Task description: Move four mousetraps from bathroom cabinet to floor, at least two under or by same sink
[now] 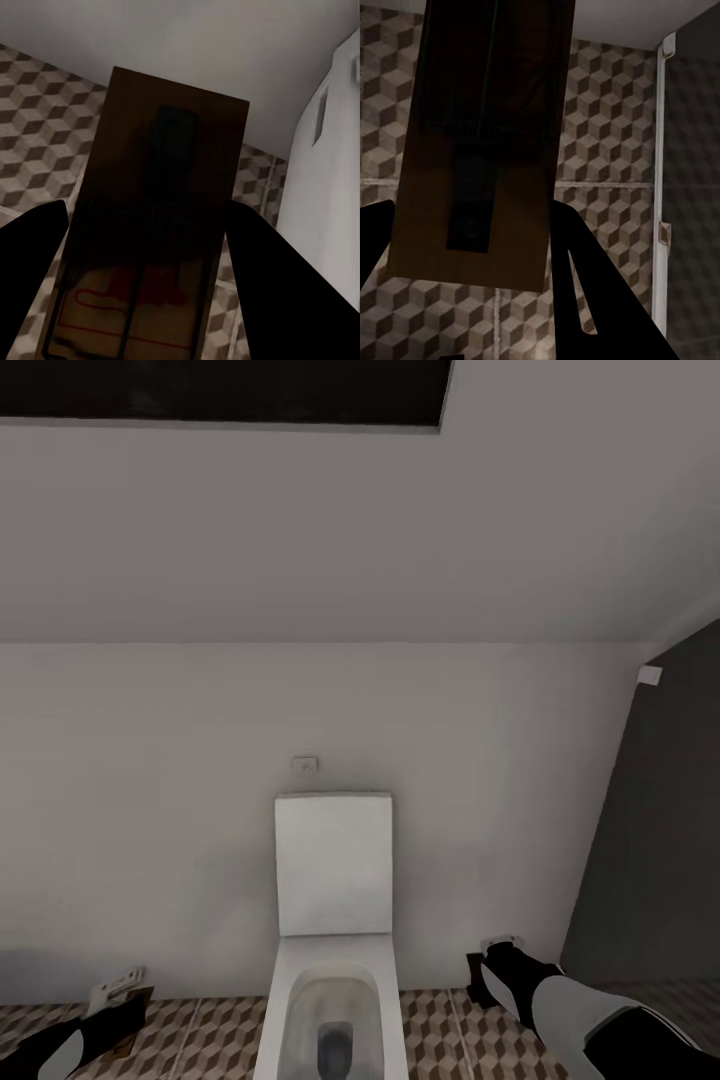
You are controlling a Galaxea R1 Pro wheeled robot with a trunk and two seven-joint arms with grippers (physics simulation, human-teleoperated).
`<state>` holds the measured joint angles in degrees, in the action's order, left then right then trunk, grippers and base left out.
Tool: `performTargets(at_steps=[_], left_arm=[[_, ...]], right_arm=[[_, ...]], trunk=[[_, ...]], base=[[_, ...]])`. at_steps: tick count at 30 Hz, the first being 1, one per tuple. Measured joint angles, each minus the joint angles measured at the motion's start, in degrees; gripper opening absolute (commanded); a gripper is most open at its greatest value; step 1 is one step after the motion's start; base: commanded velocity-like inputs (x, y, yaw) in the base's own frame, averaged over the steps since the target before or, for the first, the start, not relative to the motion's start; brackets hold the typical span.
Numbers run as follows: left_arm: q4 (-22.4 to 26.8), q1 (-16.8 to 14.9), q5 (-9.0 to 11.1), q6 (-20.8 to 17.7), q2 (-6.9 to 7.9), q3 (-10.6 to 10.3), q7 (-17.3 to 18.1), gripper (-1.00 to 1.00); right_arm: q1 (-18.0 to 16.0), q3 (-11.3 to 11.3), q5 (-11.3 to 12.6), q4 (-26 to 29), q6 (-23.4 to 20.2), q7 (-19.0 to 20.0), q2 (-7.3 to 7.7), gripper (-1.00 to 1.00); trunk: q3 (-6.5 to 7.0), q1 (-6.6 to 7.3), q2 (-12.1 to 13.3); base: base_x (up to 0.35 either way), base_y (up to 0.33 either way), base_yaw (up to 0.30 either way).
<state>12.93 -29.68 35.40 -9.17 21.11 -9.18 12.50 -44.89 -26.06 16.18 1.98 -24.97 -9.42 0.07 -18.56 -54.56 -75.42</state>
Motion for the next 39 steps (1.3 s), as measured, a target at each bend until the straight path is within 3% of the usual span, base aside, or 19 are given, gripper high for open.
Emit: performTargets(at_steps=[4, 29, 34, 39], left_arm=[[0.41, 0.0, 0.15, -0.48, -0.08, 0.0, 0.2, -1.0], [0.23, 0.0, 0.06, -0.9, -0.08, -0.07, 0.16, -1.0], [0.2, 0.0, -0.97, -0.96, -0.1, -0.15, 0.12, -1.0], [0.2, 0.0, -1.49, -0.96, -0.08, -0.12, 0.12, -1.0]], right_arm=[[0.0, -0.05, -0.03, -0.06, 0.01, -0.06, -0.22, -1.0], [0.01, -0.03, 0.17, -0.29, 0.01, -0.92, -0.32, -1.0], [0.0, 0.04, 0.55, -0.65, 3.76, -0.73, -0.36, -1.0], [0.02, 0.03, 0.44, -0.68, 4.53, -0.2, -0.39, -1.0]], trunk=[[0.0, 0.0, 0.0], [-4.49, -5.49, -10.02], [-5.39, -6.58, -12.02], [-6.28, -7.68, -14.03]], base=[[0.0, 0.0, 0.0], [0.0, 0.0, 0.0], [0.0, 0.0, 0.0], [0.0, 0.0, 0.0]])
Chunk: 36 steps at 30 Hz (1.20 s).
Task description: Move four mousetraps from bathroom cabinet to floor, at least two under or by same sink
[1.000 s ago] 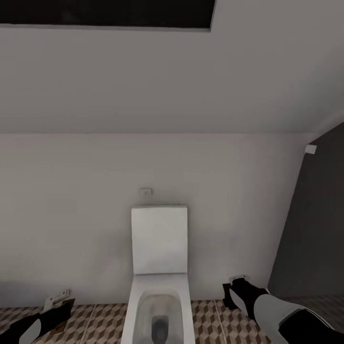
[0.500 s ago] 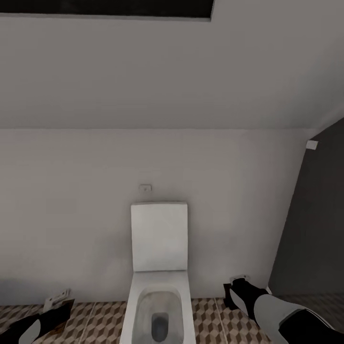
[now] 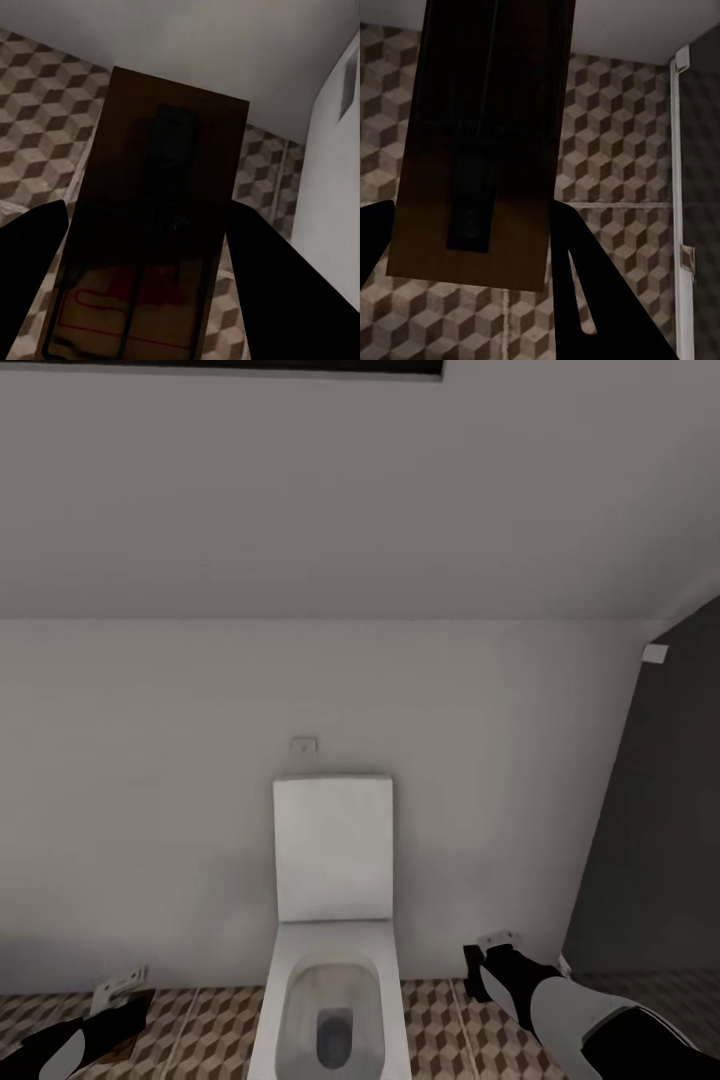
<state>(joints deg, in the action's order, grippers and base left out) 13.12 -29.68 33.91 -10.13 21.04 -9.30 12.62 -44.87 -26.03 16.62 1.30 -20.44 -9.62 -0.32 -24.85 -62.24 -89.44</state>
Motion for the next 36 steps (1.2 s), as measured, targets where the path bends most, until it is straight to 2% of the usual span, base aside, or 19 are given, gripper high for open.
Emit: performTargets(at_steps=[12, 16, 19, 21, 23, 36], left_arm=[[-0.02, 0.0, -0.06, -0.02, -0.08, -0.06, -0.12, -1.0], [-0.13, 0.0, -1.22, -1.35, -1.72, -1.9, -1.51, -1.0], [0.08, 0.0, -3.57, -1.85, -3.46, -3.25, -5.14, -1.0], [0.51, 0.0, -4.67, -2.0, -4.25, -3.73, -7.9, -1.0], [0.76, -0.01, -5.13, -2.06, -4.56, -3.93, -9.09, -1.0], [1.03, -0.01, -5.25, -2.1, -4.25, -3.9, -9.78, -1.0]], right_arm=[[0.0, 0.05, 0.2, -0.03, -0.36, -0.18, 0.09, -1.0], [-0.01, 0.07, 0.23, -0.21, -0.46, -0.63, 0.06, -1.0], [0.0, 0.07, 0.23, -0.82, -0.17, -0.66, 0.04, -1.0], [0.03, 0.08, 0.19, -1.13, -0.03, -0.72, 0.01, -1.0], [0.02, 0.07, 0.21, -1.25, 0.05, -0.74, 0.01, -1.0], [0.05, 0.08, 0.38, -1.75, 0.85, -0.78, -0.13, -1.0]], trunk=[[-2.16, -2.64, -4.81], [-2.87, -3.52, -6.42], [-3.41, -4.18, -7.62], [-3.77, -4.61, -8.42], [-4.13, -5.05, -9.23], [-6.47, -7.91, -14.44]], base=[[0.0, 0.0, 0.0], [0.0, 0.0, 0.0], [0.0, 0.0, 0.0], [0.0, 0.0, 0.0], [0.0, 0.0, 0.0], [0.0, 0.0, 0.0]])
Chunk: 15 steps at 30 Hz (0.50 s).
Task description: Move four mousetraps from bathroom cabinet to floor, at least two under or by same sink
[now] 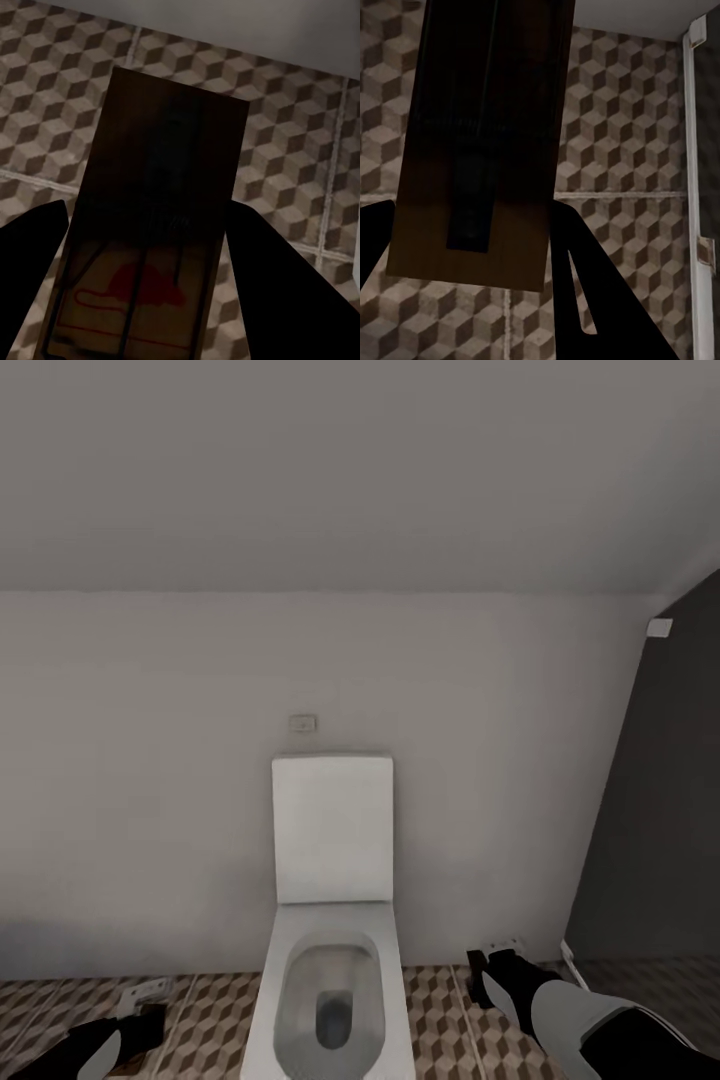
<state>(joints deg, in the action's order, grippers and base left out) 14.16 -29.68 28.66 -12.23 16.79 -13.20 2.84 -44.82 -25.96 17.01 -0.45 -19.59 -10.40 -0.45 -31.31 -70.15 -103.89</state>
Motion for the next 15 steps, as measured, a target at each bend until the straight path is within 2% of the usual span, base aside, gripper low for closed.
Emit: performTargets(at_steps=[15], left_arm=[[0.0, 0.0, 0.31, 0.1, 0.2, 0.02, 0.0, -1.0]], right_arm=[[0.33, 0.05, 0.17, -1.3, 0.93, -0.06, 0.09, -1.0]], trunk=[[-2.69, -3.3, -6.02]], base=[[0.0, 0.0, 0.0]])
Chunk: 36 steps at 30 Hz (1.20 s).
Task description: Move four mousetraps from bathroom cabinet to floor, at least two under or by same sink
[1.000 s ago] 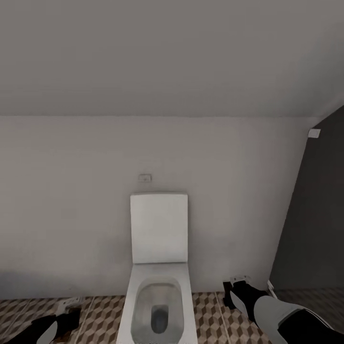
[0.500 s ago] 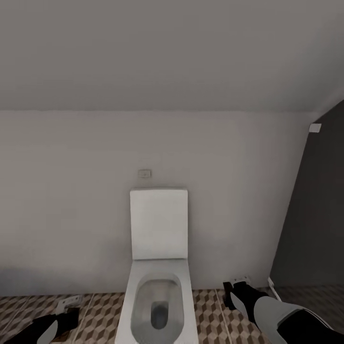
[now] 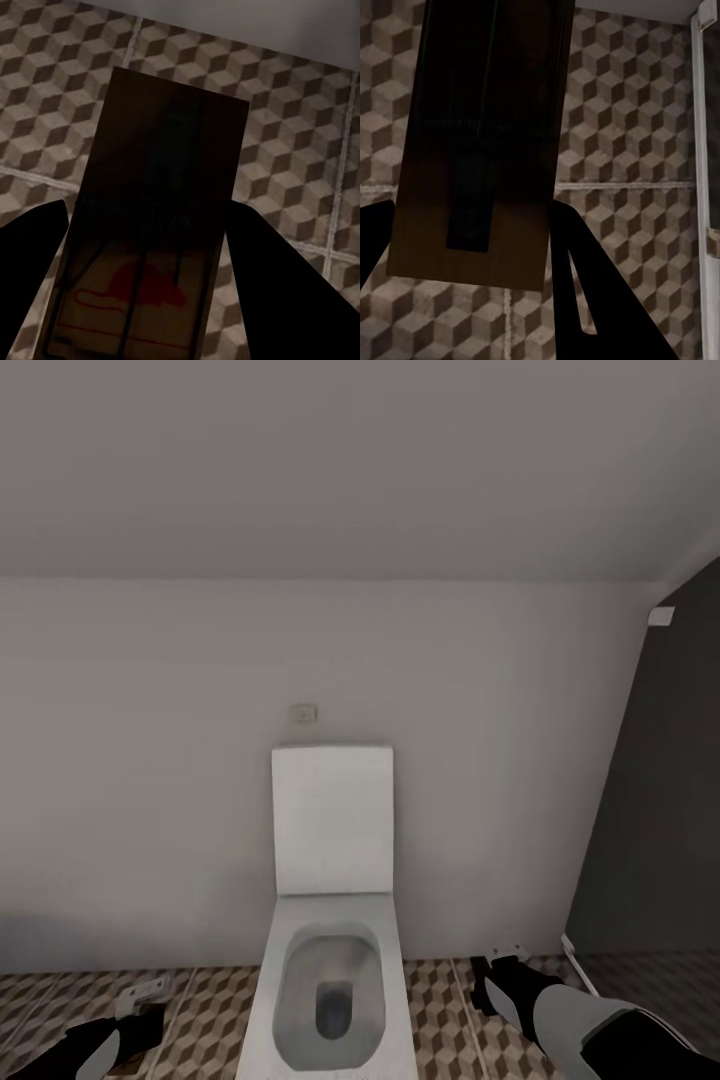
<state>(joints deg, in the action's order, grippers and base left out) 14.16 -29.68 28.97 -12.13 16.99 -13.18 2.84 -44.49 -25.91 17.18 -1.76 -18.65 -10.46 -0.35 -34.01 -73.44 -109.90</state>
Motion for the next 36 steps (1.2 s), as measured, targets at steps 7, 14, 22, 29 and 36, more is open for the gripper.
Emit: performTargets(at_steps=[7, 14, 22, 29, 36], left_arm=[[0.0, 0.0, 0.0, 0.07, -0.09, -0.01, 0.0, -1.0], [0.0, 0.0, 0.0, 0.15, -0.16, -0.01, 0.0, -1.0], [-0.03, 0.0, 0.0, 0.4, -0.24, -0.01, 0.0, -1.0], [-0.08, 0.0, -0.06, 0.23, -0.25, -0.01, 0.0, -1.0], [-0.16, 0.0, -0.3, 0.03, -0.33, -0.08, 0.0, -1.0]], right_arm=[[0.02, 0.03, 0.06, -0.01, 0.17, 0.0, 0.05, -1.0], [0.02, 0.04, 0.0, -0.03, 0.19, 0.0, 0.11, -1.0], [0.0, 0.04, -0.03, -0.04, 0.2, -0.01, 0.13, -1.0], [-0.01, 0.04, -0.03, -0.03, 0.19, 0.0, 0.09, -1.0], [0.0, 0.0, -0.03, -0.02, 0.18, 0.01, 0.06, -1.0]], trunk=[[-1.26, -1.54, -2.81], [-2.51, -3.08, -5.62], [-3.95, -4.83, -8.83], [-5.21, -6.37, -11.63], [-6.46, -7.91, -14.44]], base=[[0.0, 0.0, 0.0], [0.0, 0.0, 0.0], [0.0, 0.0, 0.0], [0.0, 0.0, 0.0], [0.0, 0.0, 0.0]])
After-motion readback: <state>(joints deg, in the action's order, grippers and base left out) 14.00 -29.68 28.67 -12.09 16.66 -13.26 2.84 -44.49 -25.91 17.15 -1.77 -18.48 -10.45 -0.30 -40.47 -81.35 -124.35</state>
